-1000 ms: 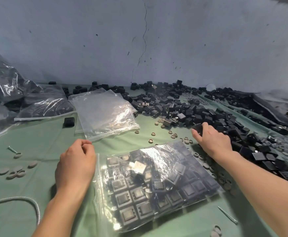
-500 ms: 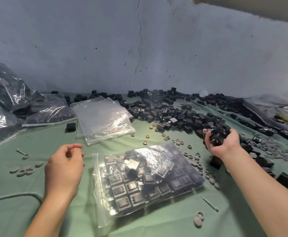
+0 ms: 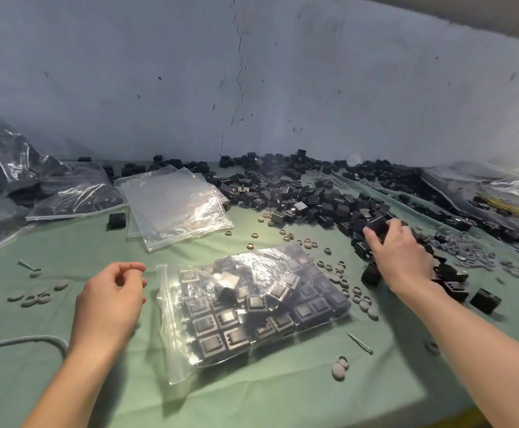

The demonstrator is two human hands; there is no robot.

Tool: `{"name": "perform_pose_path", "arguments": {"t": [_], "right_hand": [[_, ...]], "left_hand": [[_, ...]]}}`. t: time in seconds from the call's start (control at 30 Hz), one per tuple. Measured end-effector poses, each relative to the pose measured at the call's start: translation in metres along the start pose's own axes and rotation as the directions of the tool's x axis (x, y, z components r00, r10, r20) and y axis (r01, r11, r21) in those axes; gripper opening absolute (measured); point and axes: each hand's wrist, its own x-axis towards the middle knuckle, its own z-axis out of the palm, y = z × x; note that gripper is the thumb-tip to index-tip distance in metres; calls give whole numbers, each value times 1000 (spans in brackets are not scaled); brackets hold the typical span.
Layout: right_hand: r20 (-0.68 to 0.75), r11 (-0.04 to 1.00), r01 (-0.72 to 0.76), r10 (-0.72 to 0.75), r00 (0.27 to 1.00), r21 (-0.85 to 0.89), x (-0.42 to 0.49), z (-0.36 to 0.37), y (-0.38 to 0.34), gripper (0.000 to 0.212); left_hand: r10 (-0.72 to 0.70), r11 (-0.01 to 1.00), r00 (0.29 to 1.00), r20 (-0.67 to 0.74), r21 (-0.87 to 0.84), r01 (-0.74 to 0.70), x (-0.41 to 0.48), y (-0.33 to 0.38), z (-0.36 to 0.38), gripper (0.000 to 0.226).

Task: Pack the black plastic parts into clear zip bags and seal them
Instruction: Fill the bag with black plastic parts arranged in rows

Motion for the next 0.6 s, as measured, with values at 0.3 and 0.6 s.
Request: {"name": "perform_pose_path", "arguments": {"t": [0.3,0.6], "right_hand": [[215,942,134,-69,974,-306,-24,15,0,47],[274,906,264,-176,946,-332,-35,19,-19,35]], "left_hand": [[15,999,999,44,28,-16,-3,-2,6,21],[39,998,997,72,44,-42,-8,2,4,19]]}}
